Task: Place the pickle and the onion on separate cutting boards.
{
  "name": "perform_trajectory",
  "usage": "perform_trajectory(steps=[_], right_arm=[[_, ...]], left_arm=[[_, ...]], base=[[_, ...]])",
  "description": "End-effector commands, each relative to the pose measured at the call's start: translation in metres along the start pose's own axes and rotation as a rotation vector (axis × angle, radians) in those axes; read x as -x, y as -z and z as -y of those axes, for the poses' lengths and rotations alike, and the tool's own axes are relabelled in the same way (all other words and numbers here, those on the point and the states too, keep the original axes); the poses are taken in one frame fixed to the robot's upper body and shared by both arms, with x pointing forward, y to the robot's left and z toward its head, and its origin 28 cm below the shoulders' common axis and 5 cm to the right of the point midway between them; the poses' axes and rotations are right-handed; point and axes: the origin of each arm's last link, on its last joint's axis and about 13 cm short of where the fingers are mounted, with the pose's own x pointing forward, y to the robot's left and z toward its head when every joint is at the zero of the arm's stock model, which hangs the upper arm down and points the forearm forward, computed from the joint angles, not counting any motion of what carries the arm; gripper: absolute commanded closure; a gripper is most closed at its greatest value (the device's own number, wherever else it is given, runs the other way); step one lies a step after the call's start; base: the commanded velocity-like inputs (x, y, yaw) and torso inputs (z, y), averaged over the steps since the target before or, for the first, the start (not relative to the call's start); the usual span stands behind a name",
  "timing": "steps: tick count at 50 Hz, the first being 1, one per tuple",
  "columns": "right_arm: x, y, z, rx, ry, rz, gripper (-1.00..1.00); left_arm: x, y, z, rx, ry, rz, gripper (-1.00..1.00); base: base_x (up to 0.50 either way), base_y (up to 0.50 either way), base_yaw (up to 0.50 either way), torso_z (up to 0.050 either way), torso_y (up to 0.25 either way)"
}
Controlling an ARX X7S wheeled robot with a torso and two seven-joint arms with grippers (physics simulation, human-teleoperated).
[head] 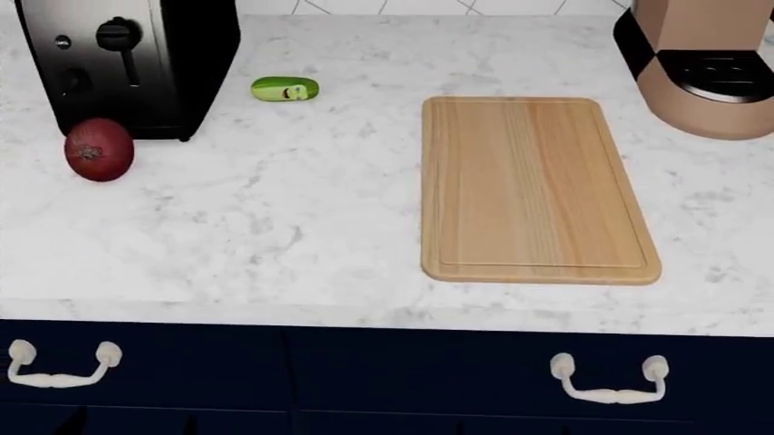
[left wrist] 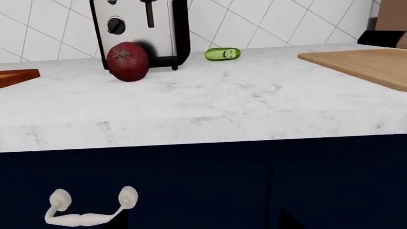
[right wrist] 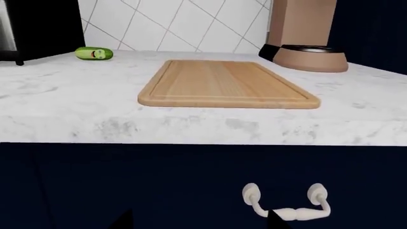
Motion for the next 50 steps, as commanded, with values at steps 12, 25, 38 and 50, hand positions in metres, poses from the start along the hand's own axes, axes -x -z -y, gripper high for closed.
perform_trajectory(steps=[12, 25, 38, 50], right_arm=[[0.011, -0.06, 0.004, 0.059, -0.03, 0.109, -1.0], [0.034, -0.142, 0.027, 0.004, 0.026, 0.178, -1.0], [0.035, -0.142, 0.032, 0.023, 0.041, 0.169, -1.0], [0.037, -0.144, 0.031, 0.047, 0.03, 0.175, -1.0]], left_arm=[[-0.017, -0.033, -0.001, 0.094, -0.011, 0.076, -1.0], [0.048, -0.157, -0.013, 0.073, 0.054, 0.152, -1.0], [0.051, -0.15, -0.014, 0.112, 0.056, 0.051, -1.0], [0.041, -0.139, -0.017, 0.094, 0.04, 0.051, -1.0]], base=[[0.0, 0.0, 0.0, 0.0, 0.0], [0.0, 0.0, 0.0, 0.0, 0.0], [0.0, 0.0, 0.0, 0.02, 0.0], [0.38, 0.35, 0.0, 0.0, 0.0]])
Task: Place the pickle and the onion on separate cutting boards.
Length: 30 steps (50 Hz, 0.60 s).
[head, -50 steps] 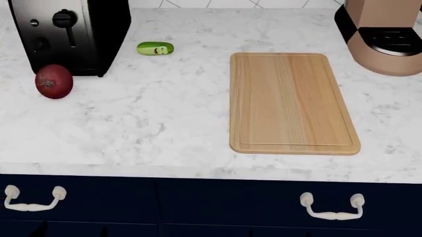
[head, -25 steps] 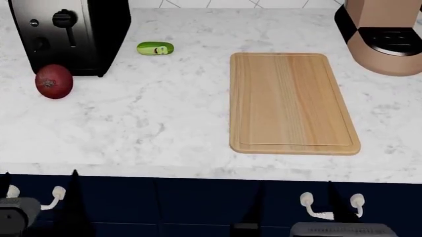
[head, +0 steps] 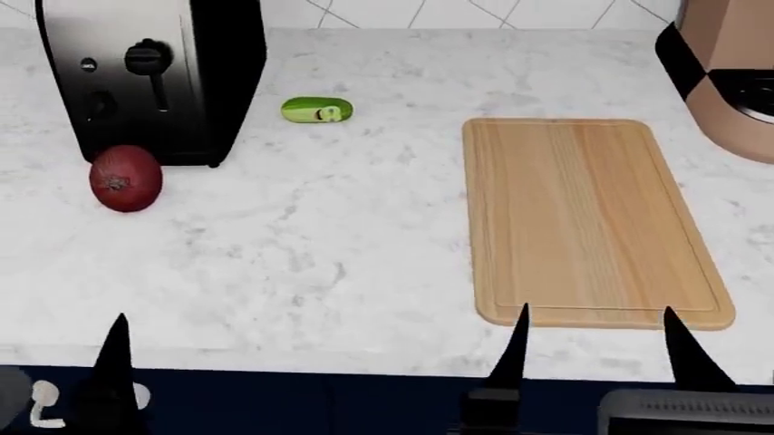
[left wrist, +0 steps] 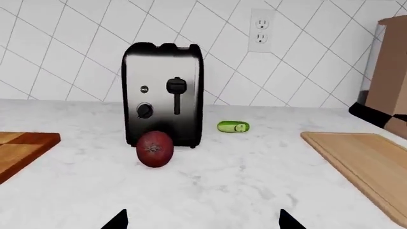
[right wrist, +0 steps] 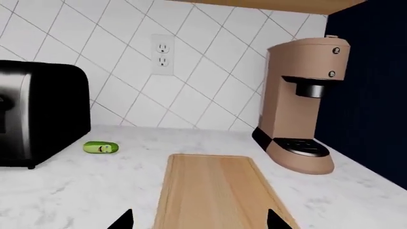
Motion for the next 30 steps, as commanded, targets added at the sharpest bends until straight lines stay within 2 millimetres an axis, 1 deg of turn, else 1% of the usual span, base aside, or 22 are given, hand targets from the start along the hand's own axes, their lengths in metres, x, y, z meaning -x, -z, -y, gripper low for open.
perform_trajectory(steps=[1, 2, 3, 4, 8, 16, 25, 30], right_arm=[[0.004, -0.005, 0.002, 0.009, 0.0, 0.007, -1.0], [0.004, -0.006, 0.002, 0.008, -0.002, 0.007, -1.0], [0.004, -0.007, 0.002, 0.006, 0.0, 0.012, -1.0], [0.004, -0.007, 0.002, 0.006, 0.0, 0.012, -1.0], [0.004, -0.006, 0.004, 0.014, 0.006, 0.019, -1.0], [0.004, -0.007, 0.005, 0.009, 0.012, 0.029, -1.0], [0.004, -0.006, 0.005, 0.013, 0.015, 0.027, -1.0], [0.004, -0.004, 0.006, 0.012, 0.017, 0.023, -1.0]], left_arm=[[0.003, 0.004, -0.004, 0.001, 0.006, -0.011, -1.0], [0.002, -0.002, -0.006, 0.014, -0.006, -0.022, -1.0], [-0.004, -0.022, -0.023, 0.004, -0.086, -0.011, -1.0], [0.0, -0.026, -0.02, 0.041, -0.014, -0.028, -1.0], [0.003, -0.025, -0.021, 0.041, -0.019, -0.024, -1.0], [0.001, -0.023, -0.023, 0.036, -0.029, -0.025, -1.0], [0.003, -0.02, -0.025, 0.036, -0.037, -0.039, -1.0], [0.001, -0.016, -0.021, 0.037, -0.016, -0.05, -1.0]], base=[[0.41, 0.38, 0.0, 0.0, 0.0], [0.41, 0.38, 0.0, 0.0, 0.0], [0.41, 0.38, 0.0, 0.0, 0.0], [0.41, 0.38, 0.0, 0.0, 0.0], [0.41, 0.25, 0.0, 0.0, 0.0], [0.44, 0.15, 0.0, 0.0, 0.0], [0.5, 0.01, 0.0, 0.0, 0.0], [0.5, 0.03, 0.0, 0.0, 0.003]])
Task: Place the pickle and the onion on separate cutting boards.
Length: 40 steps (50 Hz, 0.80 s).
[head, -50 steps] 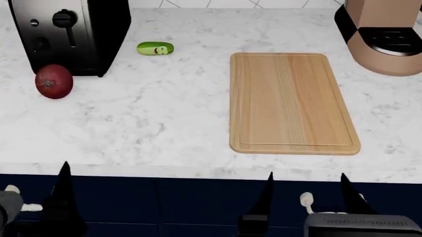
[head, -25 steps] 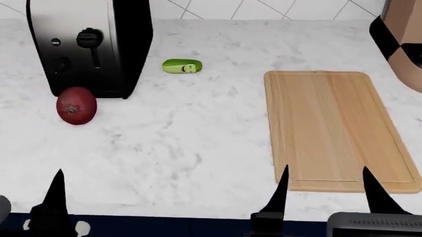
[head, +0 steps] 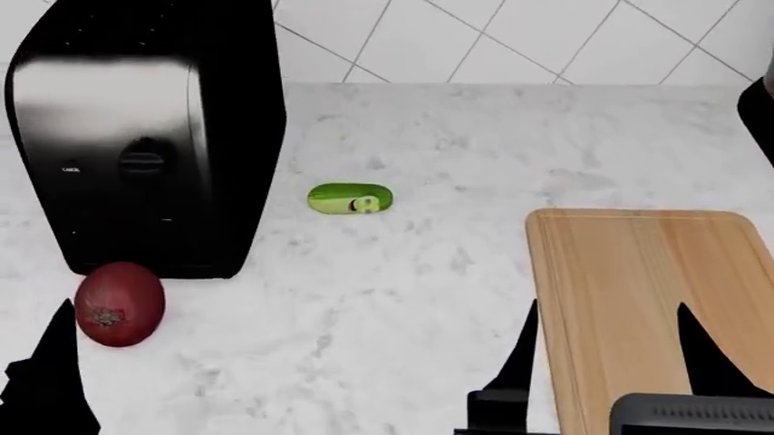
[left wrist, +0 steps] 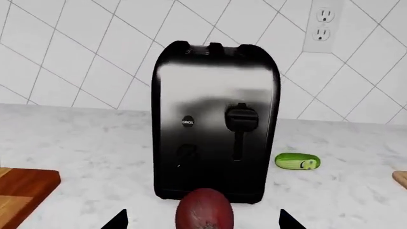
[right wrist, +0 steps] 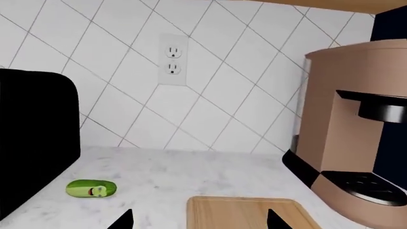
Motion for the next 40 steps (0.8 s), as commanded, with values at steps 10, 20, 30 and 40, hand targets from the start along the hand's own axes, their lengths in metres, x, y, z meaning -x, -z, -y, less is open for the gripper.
perform_trajectory(steps=[10, 20, 30, 40], right_arm=[[0.002, 0.002, 0.004, 0.009, 0.011, -0.013, -1.0], [0.001, 0.003, 0.005, -0.007, 0.015, -0.036, -1.0], [0.0, 0.005, 0.006, -0.012, 0.022, -0.046, -1.0], [0.001, 0.006, 0.005, -0.011, 0.012, -0.047, -1.0]], left_arm=[[-0.003, 0.009, 0.003, 0.013, 0.028, -0.042, -1.0], [-0.003, 0.019, 0.008, 0.002, 0.069, -0.094, -1.0], [0.0, 0.034, 0.01, -0.004, 0.073, -0.165, -1.0], [0.0, 0.026, 0.007, -0.017, 0.057, -0.214, -1.0]], base=[[0.49, 0.03, 0.0, 0.0, 0.0], [0.14, 0.01, 0.0, 0.0, 0.001], [0.0, 0.0, 0.0, 0.0, 0.0], [0.0, 0.0, 0.0, 0.0, 0.0]])
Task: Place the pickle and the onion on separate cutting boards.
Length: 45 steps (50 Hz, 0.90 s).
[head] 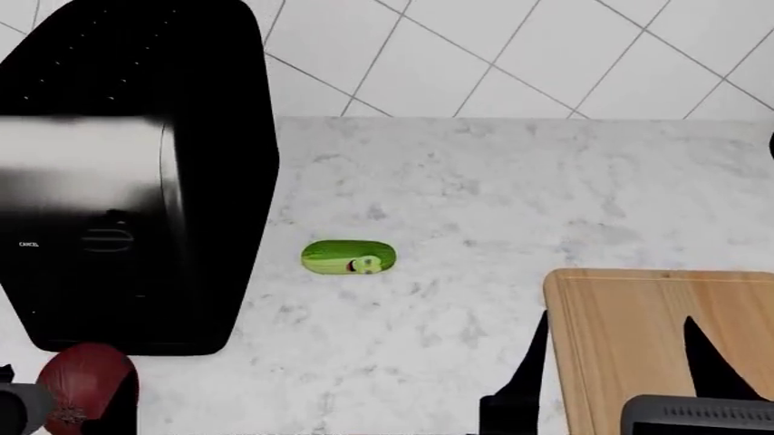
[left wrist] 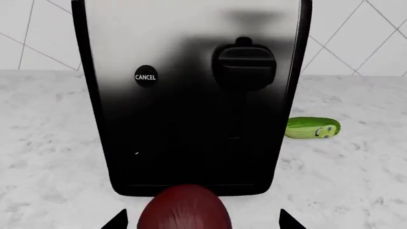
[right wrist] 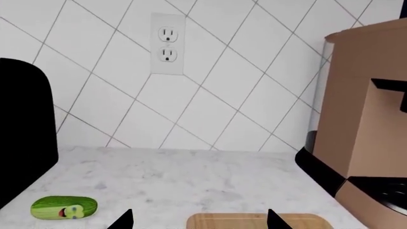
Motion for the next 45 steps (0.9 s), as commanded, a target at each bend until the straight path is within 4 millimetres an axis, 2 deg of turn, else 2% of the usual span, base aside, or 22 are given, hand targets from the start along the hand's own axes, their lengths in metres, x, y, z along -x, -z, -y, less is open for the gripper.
perform_trajectory(steps=[1, 2, 3, 5, 11, 12, 16, 25, 29, 30, 38, 45], right_arm=[[0.001, 0.0, 0.001, -0.006, 0.004, -0.002, -1.0], [0.001, 0.0, 0.001, -0.006, 0.004, -0.001, -1.0], [0.0, 0.002, 0.001, -0.003, 0.0, -0.002, -1.0], [0.0, 0.004, -0.001, -0.002, -0.005, -0.007, -1.0], [0.001, 0.004, 0.0, -0.006, -0.007, -0.011, -1.0], [0.0, 0.007, -0.002, -0.009, -0.013, -0.024, -1.0], [0.0, 0.009, -0.001, -0.011, -0.012, -0.027, -1.0], [0.0, 0.007, 0.0, -0.019, -0.007, -0.025, -1.0], [0.001, 0.006, 0.001, -0.02, -0.002, -0.025, -1.0], [0.001, 0.006, 0.001, -0.02, -0.001, -0.026, -1.0], [0.001, 0.007, 0.0, -0.018, -0.003, -0.029, -1.0], [0.001, 0.006, 0.002, -0.019, 0.003, -0.029, -1.0]], left_arm=[[0.0, -0.007, -0.002, 0.015, 0.033, -0.04, -1.0], [0.007, -0.016, 0.004, 0.022, 0.033, -0.047, -1.0], [0.0, -0.007, 0.0, 0.021, 0.033, -0.052, -1.0], [-0.002, -0.003, -0.002, 0.022, 0.028, -0.064, -1.0], [-0.01, -0.002, -0.007, 0.005, -0.005, -0.069, -1.0], [-0.024, 0.008, -0.009, -0.031, -0.011, -0.106, -1.0], [-0.028, 0.009, -0.009, -0.037, -0.014, -0.113, -1.0], [-0.03, 0.017, -0.006, -0.054, -0.007, -0.139, -1.0], [-0.026, 0.014, -0.004, -0.044, 0.008, -0.138, -1.0], [-0.023, 0.013, -0.003, -0.042, 0.008, -0.13, 1.0], [-0.008, 0.001, -0.001, -0.038, 0.001, -0.089, 1.0], [0.022, -0.011, -0.003, -0.032, -0.016, -0.034, 1.0]], base=[[0.0, 0.0, 0.0, 0.0, 0.0], [0.0, 0.0, 0.0, 0.0, 0.0], [0.0, 0.0, 0.0, 0.0, 0.0], [0.0, 0.0, 0.0, 0.0, 0.0], [0.0, 0.0, 0.0, 0.0, 0.0], [0.0, 0.0, 0.0, 0.0, 0.0], [0.0, 0.0, 0.0, 0.0, 0.0], [0.0, 0.0, 0.0, 0.0, 0.0], [0.0, 0.0, 0.0, 0.0, 0.0], [0.0, 0.0, 0.0, 0.0, 0.0], [0.0, 0.0, 0.0, 0.0, 0.0], [0.0, 0.0, 0.0, 0.0, 0.0]])
